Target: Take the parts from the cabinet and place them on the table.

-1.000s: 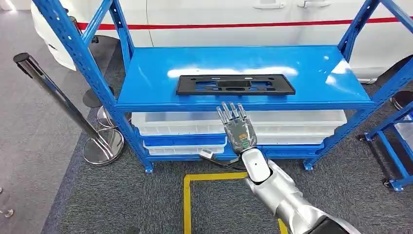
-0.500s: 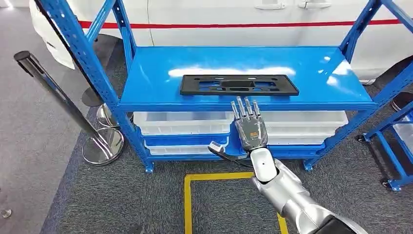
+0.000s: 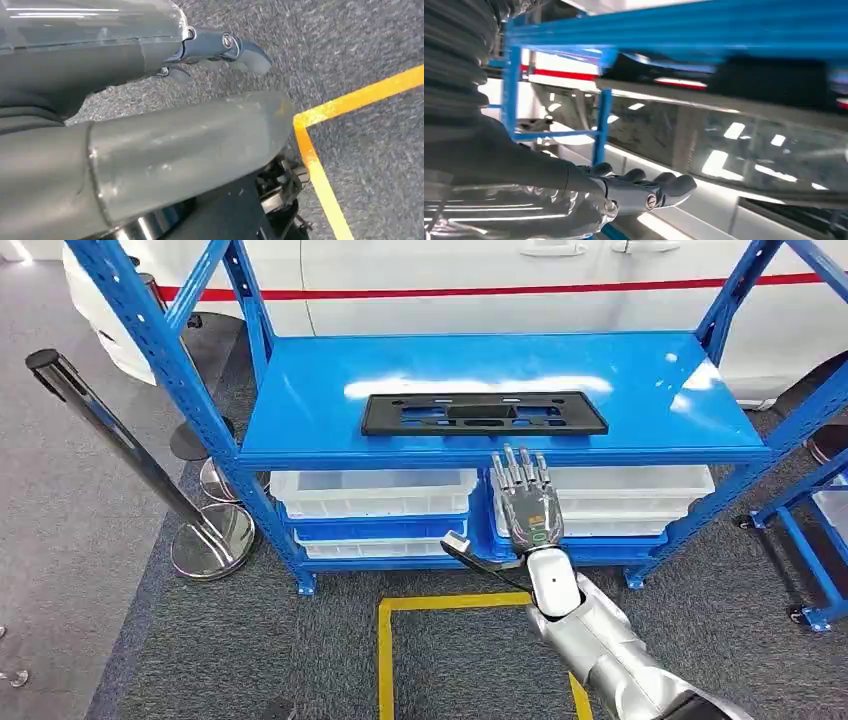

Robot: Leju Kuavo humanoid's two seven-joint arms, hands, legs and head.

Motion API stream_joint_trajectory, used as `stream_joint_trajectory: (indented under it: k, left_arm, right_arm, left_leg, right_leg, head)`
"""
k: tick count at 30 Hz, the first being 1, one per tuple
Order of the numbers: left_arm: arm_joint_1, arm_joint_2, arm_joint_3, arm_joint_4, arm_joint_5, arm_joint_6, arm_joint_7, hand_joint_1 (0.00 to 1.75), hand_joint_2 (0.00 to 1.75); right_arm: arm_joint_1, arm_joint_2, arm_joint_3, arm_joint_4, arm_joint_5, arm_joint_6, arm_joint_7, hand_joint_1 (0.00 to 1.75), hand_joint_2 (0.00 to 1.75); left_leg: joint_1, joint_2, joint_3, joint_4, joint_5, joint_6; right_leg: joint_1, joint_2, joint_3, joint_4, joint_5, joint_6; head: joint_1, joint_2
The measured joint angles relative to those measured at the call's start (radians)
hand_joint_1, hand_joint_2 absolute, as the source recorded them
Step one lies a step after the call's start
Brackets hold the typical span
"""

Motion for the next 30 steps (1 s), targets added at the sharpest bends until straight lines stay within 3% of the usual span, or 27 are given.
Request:
stream_joint_trajectory:
  k: [2,4,5,6,7,9,10,11,14,15,16,17,19,20,21,22,24,25,26,30]
  left_arm:
    - [-0.001,0.000,0.000,0.000,0.000,-0.001,0.000,0.00,0.00]
    - [-0.002,0.000,0.000,0.000,0.000,-0.001,0.000,0.00,0.00]
    - [-0.001,0.000,0.000,0.000,0.000,-0.003,0.000,0.00,0.00]
    - [0.001,0.000,0.000,0.000,0.000,-0.003,0.000,0.00,0.00]
    - [0.001,0.000,0.000,0.000,-0.001,-0.004,0.000,0.00,0.00]
    - [-0.003,0.000,0.000,0.000,-0.001,-0.004,0.000,0.00,0.00]
    - [-0.005,0.001,0.000,0.000,-0.001,-0.005,0.000,0.00,0.00]
    - [-0.009,0.001,0.000,0.000,-0.001,-0.005,0.000,0.00,0.00]
    - [-0.008,0.001,-0.001,0.000,-0.001,-0.008,0.002,0.00,0.00]
    - [-0.008,0.001,-0.001,0.000,-0.001,-0.008,0.002,0.00,0.00]
    - [-0.008,0.000,-0.001,0.000,-0.001,-0.009,0.002,0.00,0.00]
    - [-0.010,0.000,-0.002,0.000,-0.001,-0.010,0.002,0.00,0.00]
    - [-0.011,0.000,-0.002,0.000,-0.001,-0.011,0.002,0.00,0.00]
    - [-0.011,0.000,-0.002,0.000,-0.001,-0.013,0.002,0.00,0.00]
    - [-0.009,0.000,-0.002,0.000,-0.001,-0.013,0.002,0.00,0.00]
    - [-0.008,0.000,-0.003,0.000,-0.001,-0.014,0.002,0.00,0.00]
    - [-0.009,0.000,-0.003,0.000,-0.001,-0.015,0.002,0.00,0.00]
    - [-0.009,0.000,-0.003,0.000,-0.001,-0.015,0.002,0.00,0.00]
    - [-0.012,0.000,-0.003,0.000,-0.001,-0.015,0.002,0.00,0.00]
    - [-0.014,0.000,-0.004,0.000,0.000,-0.018,0.002,0.00,0.00]
  right_arm:
    - [0.000,0.000,-0.010,-0.008,0.000,0.000,-0.006,0.00,1.75]
    - [0.009,0.000,-0.021,-0.010,0.000,0.000,-0.012,0.00,1.75]
    - [0.015,0.000,-0.025,-0.010,0.000,0.000,-0.013,0.00,1.75]
    - [0.020,0.000,-0.029,-0.010,0.000,0.000,-0.015,0.00,1.75]
    - [0.024,0.000,-0.034,-0.010,0.000,0.000,-0.017,0.00,1.75]
    - [0.025,0.000,-0.044,-0.016,0.000,0.000,-0.019,0.00,1.75]
    - [0.025,0.000,-0.049,-0.018,0.000,0.000,-0.020,0.00,1.75]
    - [0.025,0.000,-0.054,-0.018,0.000,0.000,-0.024,0.00,1.75]
    - [0.029,0.000,-0.067,-0.022,0.000,0.000,-0.029,0.00,1.75]
    - [0.029,0.000,-0.071,-0.027,0.000,0.000,-0.030,0.00,1.75]
    - [0.030,-0.002,-0.077,-0.032,0.000,-0.001,-0.030,0.00,1.75]
    - [0.028,-0.004,-0.081,-0.033,0.000,-0.001,-0.029,0.00,1.75]
    - [0.034,-0.004,-0.082,-0.034,0.000,-0.001,-0.029,0.00,1.75]
    - [0.040,-0.005,-0.083,-0.034,0.000,-0.001,-0.027,0.00,1.75]
    - [0.045,-0.006,-0.086,-0.034,0.000,-0.001,-0.026,0.00,1.75]
    - [0.046,-0.006,-0.089,-0.034,0.000,-0.001,-0.026,0.00,1.75]
    - [0.043,-0.007,-0.092,-0.035,0.000,-0.001,-0.026,0.00,1.75]
    - [0.042,-0.007,-0.093,-0.035,0.000,-0.001,-0.026,0.00,1.75]
    - [0.041,-0.006,-0.094,-0.035,0.000,-0.001,-0.026,0.00,1.75]
    - [0.043,-0.007,-0.107,-0.035,0.000,-0.001,-0.035,0.00,1.75]
  left_leg:
    - [0.001,0.001,-0.032,0.079,-0.050,-0.006]
    - [0.002,0.001,-0.111,0.239,-0.118,-0.011]
    - [0.002,0.001,-0.139,0.289,-0.126,-0.012]
    - [0.002,0.001,-0.143,0.290,-0.113,-0.012]
    - [0.002,0.001,-0.129,0.252,-0.080,-0.011]
    - [0.002,0.001,-0.051,0.089,0.011,-0.002]
    - [0.001,0.002,-0.021,0.023,0.028,0.005]
    - [-0.005,0.001,-0.005,-0.008,0.015,0.008]
    - [-0.009,-0.001,-0.009,-0.002,0.017,0.018]
    - [-0.002,-0.001,-0.002,-0.016,0.024,0.027]
    - [0.000,0.001,0.004,-0.024,0.029,0.033]
    - [0.000,0.001,0.005,-0.026,0.028,0.038]
    - [0.000,0.002,0.005,-0.025,0.026,0.043]
    - [0.000,0.002,0.005,-0.024,0.024,0.043]
    - [0.000,0.001,0.006,-0.023,0.023,0.043]
    - [0.000,0.000,0.007,-0.021,0.021,0.041]
    - [0.001,-0.001,0.011,-0.014,0.013,0.034]
    - [0.001,0.000,0.012,-0.009,0.007,0.030]
    - [-0.008,0.000,0.007,-0.003,0.002,0.023]
    - [-0.005,0.000,0.013,-0.009,-0.002,0.003]
  right_leg:
    - [0.001,0.001,0.003,-0.003,0.000,-0.012]
    - [0.004,-0.001,0.004,-0.003,-0.002,-0.016]
    - [0.005,-0.002,0.004,-0.003,-0.003,-0.017]
    - [0.005,-0.001,0.004,-0.003,-0.003,-0.017]
    - [0.005,-0.001,0.005,-0.002,-0.004,-0.016]
    - [0.005,0.000,0.008,0.000,-0.006,-0.012]
    - [0.005,0.000,0.008,0.001,-0.008,-0.010]
    - [0.013,0.001,0.005,0.006,-0.011,-0.003]
    - [0.007,0.000,0.008,-0.001,-0.007,0.015]
    - [0.012,0.000,0.010,-0.002,-0.009,0.024]
    - [0.006,0.000,0.003,0.019,-0.024,0.026]
    - [0.005,0.000,-0.020,0.065,-0.054,0.030]
    - [0.003,0.000,-0.094,0.213,-0.121,0.036]
    - [0.003,0.000,-0.127,0.273,-0.138,0.039]
    - [0.002,0.000,-0.139,0.289,-0.130,0.040]
    - [0.001,-0.001,-0.126,0.256,-0.098,0.040]
    - [0.000,-0.001,-0.049,0.098,-0.009,0.037]
    - [0.000,-0.002,-0.016,0.023,0.009,0.035]
    - [0.007,-0.001,-0.005,0.009,-0.007,0.031]
    - [0.006,0.002,-0.003,0.003,-0.007,0.002]
  head:
    - [0.000,0.000]
    - [0.000,0.000]
    - [0.000,0.000]
    - [0.001,0.000]
    - [0.000,0.000]
    - [0.000,0.000]
    - [0.000,0.000]
    - [0.000,0.000]
    - [0.000,0.000]
    - [0.000,0.000]
    - [0.001,0.000]
    - [0.001,0.000]
    - [0.000,0.000]
    - [0.001,0.000]
    - [0.001,0.000]
    - [0.001,0.000]
    - [0.001,0.000]
    - [0.001,0.000]
    - [0.001,0.000]
    - [0.001,0.000]
